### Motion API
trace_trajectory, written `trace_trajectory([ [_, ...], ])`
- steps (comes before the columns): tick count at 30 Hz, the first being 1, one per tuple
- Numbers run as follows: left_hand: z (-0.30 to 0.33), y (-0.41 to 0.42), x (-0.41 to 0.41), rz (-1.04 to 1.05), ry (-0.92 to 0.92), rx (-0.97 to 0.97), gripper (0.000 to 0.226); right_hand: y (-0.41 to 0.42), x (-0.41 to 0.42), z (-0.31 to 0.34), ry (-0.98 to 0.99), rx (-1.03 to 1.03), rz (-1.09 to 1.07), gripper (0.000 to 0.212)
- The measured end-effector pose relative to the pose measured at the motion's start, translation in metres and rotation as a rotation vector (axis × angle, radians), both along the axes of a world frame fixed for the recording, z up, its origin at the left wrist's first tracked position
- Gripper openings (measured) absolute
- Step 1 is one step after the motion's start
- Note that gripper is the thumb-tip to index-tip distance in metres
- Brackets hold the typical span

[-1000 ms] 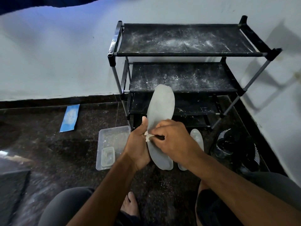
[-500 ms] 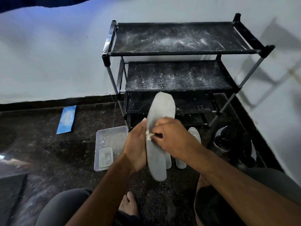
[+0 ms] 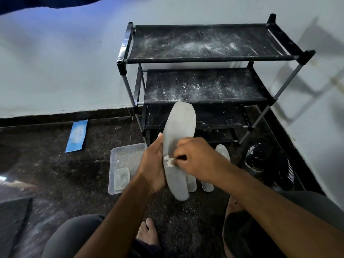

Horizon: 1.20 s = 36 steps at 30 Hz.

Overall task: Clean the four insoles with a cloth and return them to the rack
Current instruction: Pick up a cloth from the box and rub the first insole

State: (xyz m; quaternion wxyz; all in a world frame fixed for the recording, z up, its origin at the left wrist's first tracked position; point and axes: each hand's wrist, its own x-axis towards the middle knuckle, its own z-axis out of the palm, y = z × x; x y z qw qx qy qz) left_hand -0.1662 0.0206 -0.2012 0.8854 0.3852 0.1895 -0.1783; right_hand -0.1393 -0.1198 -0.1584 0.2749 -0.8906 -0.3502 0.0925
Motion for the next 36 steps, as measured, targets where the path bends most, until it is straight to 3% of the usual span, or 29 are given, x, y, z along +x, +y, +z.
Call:
trace_trajectory([
  [2,0.0,0.003,0.0,0.002,-0.003,0.015,0.061,-0.008,0.008,0.01,0.063,0.118,-0.136,0.01],
  [5,0.003,0.003,-0.001,0.007,-0.009,0.023,0.061,-0.019,0.021,0.01,-0.086,0.085,-0.327,0.008],
  [9,0.005,-0.002,-0.001,0.006,0.001,0.01,0.061,-0.007,0.007,-0.008,-0.155,-0.091,-0.143,0.011],
  [12,0.006,0.0,-0.001,0.02,0.007,0.043,0.062,-0.002,-0.001,-0.004,-0.065,-0.042,-0.061,0.014],
  [15,0.008,0.002,-0.002,0.013,0.003,0.094,0.058,-0.01,0.012,0.01,-0.065,0.067,-0.205,0.013],
  [18,0.01,0.0,-0.004,0.035,-0.001,0.063,0.052,-0.022,0.024,0.01,-0.213,-0.016,-0.39,0.013],
  [24,0.01,-0.006,-0.004,0.02,-0.008,0.041,0.047,-0.001,-0.001,-0.007,-0.1,-0.043,-0.121,0.013],
  [28,0.011,-0.002,-0.006,0.023,-0.003,0.09,0.05,-0.011,0.016,0.005,-0.032,0.132,-0.322,0.011],
  [31,0.014,-0.004,-0.008,-0.042,-0.009,0.081,0.054,-0.023,0.03,0.006,-0.095,0.064,-0.519,0.011],
  [33,0.013,-0.007,-0.008,-0.073,-0.019,0.112,0.053,-0.021,0.028,0.0,-0.12,0.01,-0.497,0.011],
  [36,0.012,-0.009,-0.006,-0.038,-0.036,0.115,0.051,-0.007,0.015,-0.009,-0.08,0.005,-0.3,0.012],
])
